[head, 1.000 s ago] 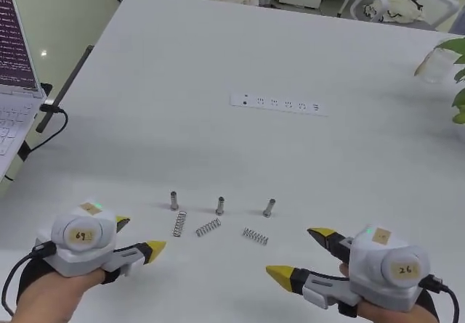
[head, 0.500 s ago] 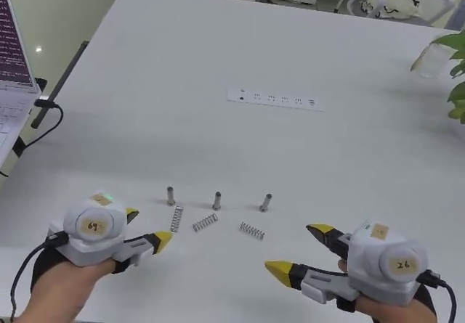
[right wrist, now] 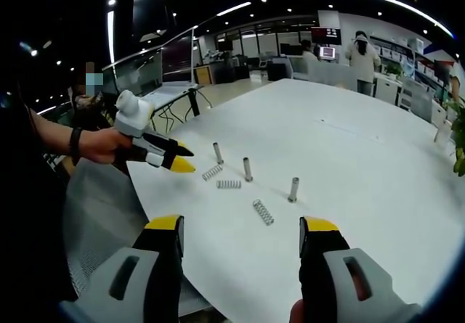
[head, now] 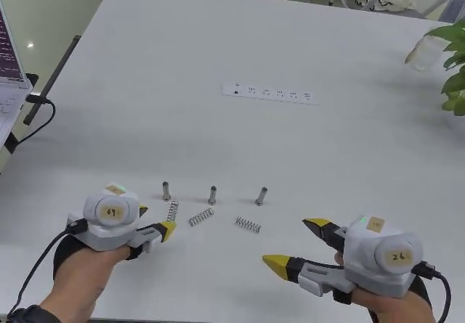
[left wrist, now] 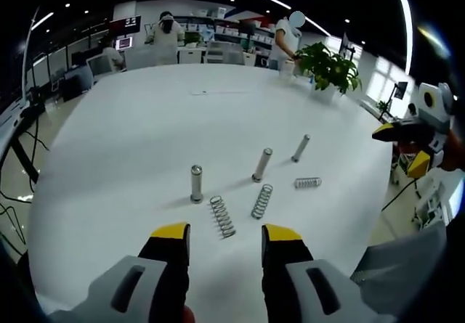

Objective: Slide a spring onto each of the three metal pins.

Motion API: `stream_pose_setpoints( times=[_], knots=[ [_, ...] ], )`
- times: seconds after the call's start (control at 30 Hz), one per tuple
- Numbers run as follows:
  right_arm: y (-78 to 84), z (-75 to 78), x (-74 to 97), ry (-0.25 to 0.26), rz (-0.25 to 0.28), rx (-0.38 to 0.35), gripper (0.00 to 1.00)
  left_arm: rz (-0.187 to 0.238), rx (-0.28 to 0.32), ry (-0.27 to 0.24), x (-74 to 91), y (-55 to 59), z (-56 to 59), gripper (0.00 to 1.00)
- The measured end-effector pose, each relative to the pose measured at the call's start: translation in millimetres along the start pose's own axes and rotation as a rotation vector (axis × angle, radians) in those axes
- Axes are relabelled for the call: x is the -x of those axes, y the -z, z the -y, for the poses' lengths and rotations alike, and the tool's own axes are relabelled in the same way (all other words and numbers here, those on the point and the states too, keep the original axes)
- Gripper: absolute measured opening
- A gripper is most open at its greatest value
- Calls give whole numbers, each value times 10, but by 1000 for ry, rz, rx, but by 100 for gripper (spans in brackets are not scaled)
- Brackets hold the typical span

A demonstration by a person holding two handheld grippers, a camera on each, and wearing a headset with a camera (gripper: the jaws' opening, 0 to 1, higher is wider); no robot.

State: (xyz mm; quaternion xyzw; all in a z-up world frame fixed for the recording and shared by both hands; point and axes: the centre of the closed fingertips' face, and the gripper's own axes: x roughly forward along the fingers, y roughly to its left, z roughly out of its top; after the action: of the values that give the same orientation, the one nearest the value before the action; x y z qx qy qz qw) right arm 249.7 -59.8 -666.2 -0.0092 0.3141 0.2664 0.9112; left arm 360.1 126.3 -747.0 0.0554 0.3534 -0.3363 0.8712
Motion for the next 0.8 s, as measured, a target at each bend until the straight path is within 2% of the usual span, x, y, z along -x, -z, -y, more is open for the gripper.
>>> stream_pose_setpoints(
  times=[0.33,0.57,0.8],
  knots=[
    [48,13,19,2,-5,-8,63,-35,36,-6,-178,117,-14,29],
    [65,38,36,6,-9,-10,63,-40,83,-14,-326,125,-39,24],
    [67,81,58,13,-8,-16,63,-46,86,-24,-406,130,-48,21]
  ],
)
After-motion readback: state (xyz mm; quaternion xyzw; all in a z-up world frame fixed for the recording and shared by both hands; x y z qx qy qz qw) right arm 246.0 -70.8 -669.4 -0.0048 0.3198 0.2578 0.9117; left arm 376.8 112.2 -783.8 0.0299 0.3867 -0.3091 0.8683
